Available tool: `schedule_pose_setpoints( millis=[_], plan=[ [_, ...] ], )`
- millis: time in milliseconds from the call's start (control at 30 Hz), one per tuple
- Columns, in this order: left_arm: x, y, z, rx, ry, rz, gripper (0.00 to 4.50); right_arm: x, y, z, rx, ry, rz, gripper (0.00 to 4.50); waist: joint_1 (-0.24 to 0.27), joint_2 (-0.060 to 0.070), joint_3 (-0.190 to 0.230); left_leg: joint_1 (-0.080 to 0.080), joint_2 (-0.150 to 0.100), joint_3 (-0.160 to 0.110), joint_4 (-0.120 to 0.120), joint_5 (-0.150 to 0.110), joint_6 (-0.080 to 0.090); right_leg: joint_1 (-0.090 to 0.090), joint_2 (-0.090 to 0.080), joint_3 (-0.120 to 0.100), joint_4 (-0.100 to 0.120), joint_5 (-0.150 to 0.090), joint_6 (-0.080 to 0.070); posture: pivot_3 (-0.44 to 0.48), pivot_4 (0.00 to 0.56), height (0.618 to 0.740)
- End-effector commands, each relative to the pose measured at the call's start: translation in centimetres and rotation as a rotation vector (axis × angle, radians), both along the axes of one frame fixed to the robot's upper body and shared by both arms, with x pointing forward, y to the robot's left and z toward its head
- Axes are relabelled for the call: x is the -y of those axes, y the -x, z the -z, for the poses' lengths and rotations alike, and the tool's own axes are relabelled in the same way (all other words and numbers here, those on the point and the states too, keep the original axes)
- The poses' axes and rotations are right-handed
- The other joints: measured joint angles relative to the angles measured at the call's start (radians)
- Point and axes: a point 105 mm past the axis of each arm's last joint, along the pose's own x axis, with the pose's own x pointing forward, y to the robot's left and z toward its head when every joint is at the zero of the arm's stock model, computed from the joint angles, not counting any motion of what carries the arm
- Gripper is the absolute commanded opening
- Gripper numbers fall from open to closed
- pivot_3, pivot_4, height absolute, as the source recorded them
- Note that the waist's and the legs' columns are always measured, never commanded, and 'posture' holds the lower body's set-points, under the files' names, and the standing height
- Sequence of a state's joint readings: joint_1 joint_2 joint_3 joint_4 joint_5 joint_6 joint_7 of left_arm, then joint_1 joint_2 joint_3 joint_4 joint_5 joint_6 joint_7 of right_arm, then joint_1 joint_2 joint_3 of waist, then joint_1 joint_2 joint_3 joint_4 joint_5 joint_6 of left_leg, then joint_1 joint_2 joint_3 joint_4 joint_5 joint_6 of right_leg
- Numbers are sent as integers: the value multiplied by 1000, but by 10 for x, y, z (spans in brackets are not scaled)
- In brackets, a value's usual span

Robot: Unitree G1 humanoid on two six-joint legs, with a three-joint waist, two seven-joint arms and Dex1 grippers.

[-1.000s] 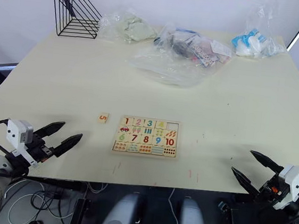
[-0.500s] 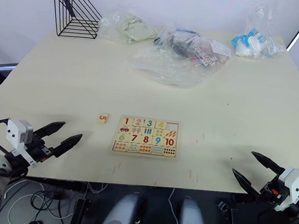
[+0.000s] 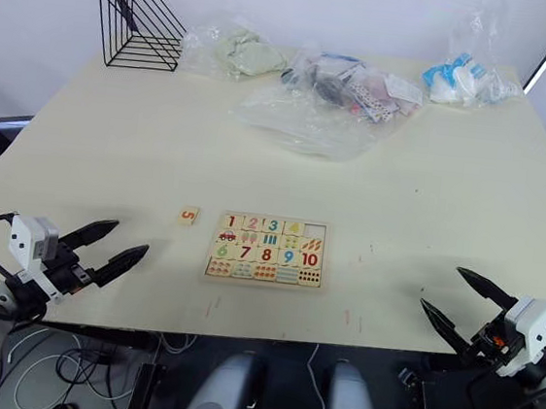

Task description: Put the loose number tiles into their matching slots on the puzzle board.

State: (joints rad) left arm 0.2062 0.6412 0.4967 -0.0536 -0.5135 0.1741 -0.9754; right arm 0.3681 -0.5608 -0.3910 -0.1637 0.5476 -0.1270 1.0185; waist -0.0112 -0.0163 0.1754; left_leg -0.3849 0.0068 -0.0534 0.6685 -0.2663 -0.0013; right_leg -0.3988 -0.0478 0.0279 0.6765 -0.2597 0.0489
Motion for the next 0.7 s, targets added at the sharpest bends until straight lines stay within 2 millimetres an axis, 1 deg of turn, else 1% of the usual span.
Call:
schedule_pose_setpoints(
  millis=[33, 233, 367, 533, 700],
  plan=[
    [-1, -4, -7, 18, -42, 55, 4440, -7, 3, -12, 30, -4, -37, 4500, -1, 0, 0, 0, 0, 0, 0, 0, 0, 0, 0, 0, 0, 0, 0, 0, 150, 740],
    [-4, -15, -8, -8, -106, 180, 4440, -19, 10, -17, 16, -37, -115, 4500, 0, 0, 0, 1, 0, 0, 0, 0, 0, 2, 0, 0, -1, 0, 0, 0, 150, 740],
    [-7, -26, -11, -20, -157, 273, 4440, -23, 11, -19, 13, -48, -148, 4500, -1, 0, 0, 1, 0, -1, 0, 0, 0, 2, 1, -1, -1, 0, 0, 0, 150, 740],
    [-4, -44, -18, -47, -216, 441, 4440, -29, 14, -22, 13, -59, -203, 4500, 0, 0, 0, 1, -1, -1, 0, 0, 0, 2, 1, -2, -2, 0, 0, 0, 150, 740],
    [-1, -61, -25, -67, -264, 554, 4440, -32, 14, -23, 30, -63, -236, 4500, -2, -1, 0, 1, -1, -2, 0, 0, 0, 2, 1, -2, -2, 0, 0, 0, 150, 740]
  ],
)
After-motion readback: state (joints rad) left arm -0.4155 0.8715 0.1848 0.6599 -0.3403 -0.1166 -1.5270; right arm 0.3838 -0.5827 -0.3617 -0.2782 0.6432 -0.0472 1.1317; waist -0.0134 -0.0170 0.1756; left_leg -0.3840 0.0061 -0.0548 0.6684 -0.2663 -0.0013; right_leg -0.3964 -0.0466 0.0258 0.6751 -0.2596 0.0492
